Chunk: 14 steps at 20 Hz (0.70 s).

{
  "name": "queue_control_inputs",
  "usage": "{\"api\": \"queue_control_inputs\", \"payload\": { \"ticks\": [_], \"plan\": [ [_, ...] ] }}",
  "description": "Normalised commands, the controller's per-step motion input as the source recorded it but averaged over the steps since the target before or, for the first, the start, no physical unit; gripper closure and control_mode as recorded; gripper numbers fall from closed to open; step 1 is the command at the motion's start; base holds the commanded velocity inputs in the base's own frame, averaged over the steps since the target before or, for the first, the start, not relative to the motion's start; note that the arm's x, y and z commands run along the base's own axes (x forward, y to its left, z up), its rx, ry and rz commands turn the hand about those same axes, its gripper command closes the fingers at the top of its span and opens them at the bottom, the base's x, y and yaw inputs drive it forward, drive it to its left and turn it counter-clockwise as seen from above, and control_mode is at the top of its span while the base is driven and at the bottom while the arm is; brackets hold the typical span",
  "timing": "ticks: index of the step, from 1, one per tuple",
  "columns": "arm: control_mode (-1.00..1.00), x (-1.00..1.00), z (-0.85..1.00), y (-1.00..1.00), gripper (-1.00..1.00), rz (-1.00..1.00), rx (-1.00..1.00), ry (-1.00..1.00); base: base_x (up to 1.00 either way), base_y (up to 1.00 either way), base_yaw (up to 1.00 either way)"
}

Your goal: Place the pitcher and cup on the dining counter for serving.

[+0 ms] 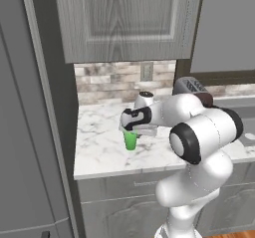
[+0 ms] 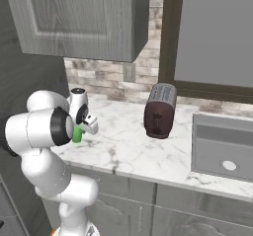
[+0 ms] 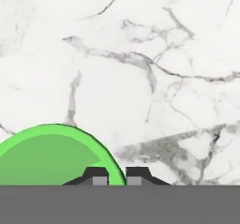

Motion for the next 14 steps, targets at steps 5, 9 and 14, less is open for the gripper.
{"api": "queue_control_inputs", "payload": {
  "ticks": [5, 9, 14],
  "plan": [
    [-1.0, -0.08, 0.02, 0.0, 1.0, 0.0, 0.0, -0.02, 0.0, 0.0, 0.0],
    [-1.0, -0.33, 0.3, 0.0, 1.0, 0.0, 0.0, -0.11, 0.0, 0.0, 0.0],
    [-1.0, -0.54, 0.59, -0.07, 1.0, 0.0, 0.0, -0.13, 0.0, 0.0, 0.0]
  ]
}}
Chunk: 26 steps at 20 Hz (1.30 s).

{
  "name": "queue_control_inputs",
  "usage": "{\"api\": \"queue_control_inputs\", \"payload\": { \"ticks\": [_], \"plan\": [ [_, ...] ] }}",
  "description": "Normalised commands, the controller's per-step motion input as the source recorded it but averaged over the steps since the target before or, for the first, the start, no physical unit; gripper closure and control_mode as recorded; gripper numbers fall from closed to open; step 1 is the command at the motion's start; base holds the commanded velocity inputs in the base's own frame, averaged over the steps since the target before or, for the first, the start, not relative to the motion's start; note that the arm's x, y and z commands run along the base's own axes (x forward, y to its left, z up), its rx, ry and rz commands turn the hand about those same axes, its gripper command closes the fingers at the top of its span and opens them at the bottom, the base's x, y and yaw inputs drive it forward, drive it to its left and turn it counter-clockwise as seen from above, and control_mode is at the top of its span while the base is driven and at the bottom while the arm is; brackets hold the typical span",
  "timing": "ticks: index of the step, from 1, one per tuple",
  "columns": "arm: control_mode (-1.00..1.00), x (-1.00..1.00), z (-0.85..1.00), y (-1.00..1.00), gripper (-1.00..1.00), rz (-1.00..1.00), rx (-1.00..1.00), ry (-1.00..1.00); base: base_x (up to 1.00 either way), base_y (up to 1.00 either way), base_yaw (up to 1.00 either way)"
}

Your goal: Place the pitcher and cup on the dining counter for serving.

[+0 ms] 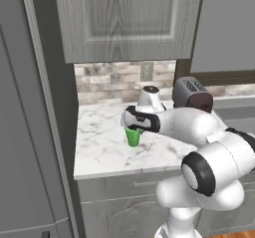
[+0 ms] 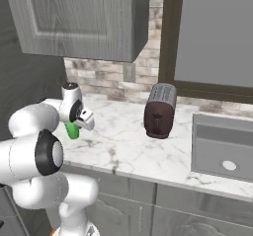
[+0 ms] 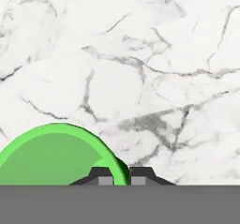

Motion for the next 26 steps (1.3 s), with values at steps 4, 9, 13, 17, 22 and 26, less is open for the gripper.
{"api": "queue_control_inputs", "payload": {
  "ticks": [4, 9, 13, 17, 22, 26],
  "plan": [
    [-1.0, -0.9, 0.68, -0.41, 1.0, 0.0, 0.0, -0.27, 0.0, 0.0, 0.0],
    [-1.0, -0.74, 0.57, -0.42, 1.0, 0.0, 0.01, -0.2, 0.0, 0.0, 0.0],
    [-1.0, -0.61, 0.54, -0.42, 1.0, 0.0, 0.06, -0.15, 0.0, 0.0, 0.0],
    [1.0, -0.56, 0.4, -0.31, 1.0, 0.13, 0.08, -0.14, -0.25, -0.12, 0.14],
    [1.0, 0.0, 0.0, 0.0, 1.0, 0.0, 0.0, 0.0, -0.97, -0.37, 0.78],
    [1.0, 0.0, 0.0, 0.0, 1.0, 0.0, 0.0, 0.0, -0.69, -0.16, 0.95]
  ]
}}
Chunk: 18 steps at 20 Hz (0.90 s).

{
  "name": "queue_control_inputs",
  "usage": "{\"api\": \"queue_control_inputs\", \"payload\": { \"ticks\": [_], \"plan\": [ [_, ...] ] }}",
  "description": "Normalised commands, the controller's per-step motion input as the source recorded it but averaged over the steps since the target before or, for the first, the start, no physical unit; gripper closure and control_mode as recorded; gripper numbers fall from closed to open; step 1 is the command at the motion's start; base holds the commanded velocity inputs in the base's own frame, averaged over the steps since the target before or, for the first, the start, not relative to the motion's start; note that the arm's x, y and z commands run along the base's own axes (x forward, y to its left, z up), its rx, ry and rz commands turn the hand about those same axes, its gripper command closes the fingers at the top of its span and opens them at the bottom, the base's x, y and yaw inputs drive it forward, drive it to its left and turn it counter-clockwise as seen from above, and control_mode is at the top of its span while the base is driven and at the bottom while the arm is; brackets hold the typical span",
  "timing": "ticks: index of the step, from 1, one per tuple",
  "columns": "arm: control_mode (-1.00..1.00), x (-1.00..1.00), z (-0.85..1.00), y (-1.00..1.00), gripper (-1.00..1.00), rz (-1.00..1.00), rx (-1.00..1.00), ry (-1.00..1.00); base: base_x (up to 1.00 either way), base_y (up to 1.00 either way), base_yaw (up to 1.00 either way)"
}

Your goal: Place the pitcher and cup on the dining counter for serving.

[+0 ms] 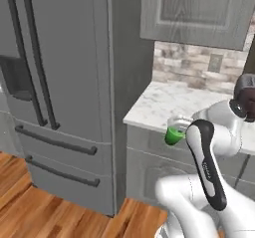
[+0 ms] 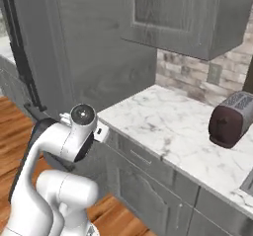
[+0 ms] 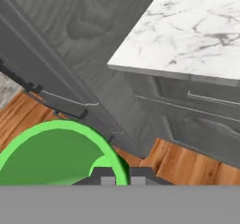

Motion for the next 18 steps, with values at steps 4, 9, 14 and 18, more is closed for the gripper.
{"api": "queue_control_inputs", "payload": {
  "ticks": [4, 9, 14, 18],
  "plan": [
    [1.0, 0.0, 0.0, 0.0, 1.0, 0.0, 0.0, 0.0, -0.27, 0.0, 1.0],
    [1.0, 0.0, 0.0, 0.0, 1.0, 0.0, 0.0, 0.0, -0.05, 0.0, 1.0],
    [1.0, 0.0, 0.0, 0.0, 1.0, 0.0, 0.0, 0.0, 0.0, 0.0, 1.0],
    [1.0, 0.0, 0.0, 0.0, 1.0, 0.0, 0.0, 0.0, 0.0, 0.0, 1.0]
  ]
}}
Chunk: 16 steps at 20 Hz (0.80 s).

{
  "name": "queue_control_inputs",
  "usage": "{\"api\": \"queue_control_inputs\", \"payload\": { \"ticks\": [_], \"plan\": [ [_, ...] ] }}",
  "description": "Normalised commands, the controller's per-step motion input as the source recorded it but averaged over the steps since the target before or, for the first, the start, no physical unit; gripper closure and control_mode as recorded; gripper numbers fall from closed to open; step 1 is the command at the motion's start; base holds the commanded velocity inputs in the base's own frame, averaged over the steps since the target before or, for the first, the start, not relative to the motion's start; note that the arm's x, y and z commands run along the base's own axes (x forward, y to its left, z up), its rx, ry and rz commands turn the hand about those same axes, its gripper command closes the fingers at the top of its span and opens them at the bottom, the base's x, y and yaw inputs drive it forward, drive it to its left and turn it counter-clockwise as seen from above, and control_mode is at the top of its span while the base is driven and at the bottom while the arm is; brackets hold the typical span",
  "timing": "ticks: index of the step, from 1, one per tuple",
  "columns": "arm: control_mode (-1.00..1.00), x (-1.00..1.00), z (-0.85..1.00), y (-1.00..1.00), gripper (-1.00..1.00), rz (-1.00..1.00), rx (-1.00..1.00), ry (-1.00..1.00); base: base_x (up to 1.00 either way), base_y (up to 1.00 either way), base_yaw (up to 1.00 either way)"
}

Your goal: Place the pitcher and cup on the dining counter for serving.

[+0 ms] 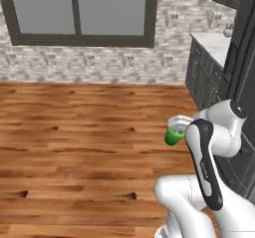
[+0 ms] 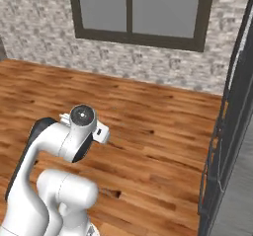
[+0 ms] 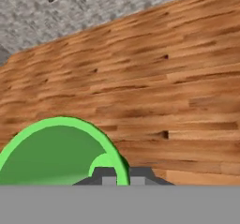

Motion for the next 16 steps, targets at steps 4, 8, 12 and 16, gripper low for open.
{"api": "queue_control_inputs", "payload": {
  "ticks": [4, 8, 12, 16],
  "plan": [
    [1.0, 0.0, 0.0, 0.0, 1.0, 0.0, 0.0, 0.0, 0.0, 0.0, 1.0],
    [1.0, 0.0, 0.0, 0.0, 1.0, 0.0, 0.0, 0.0, 0.0, 0.04, 1.0],
    [1.0, 0.0, 0.0, 0.0, 1.0, 0.0, 0.0, 0.0, 0.0, 0.09, 1.0],
    [1.0, 0.0, 0.0, 0.0, 1.0, 0.0, 0.0, 0.0, 0.08, 0.26, 0.9]
  ]
}}
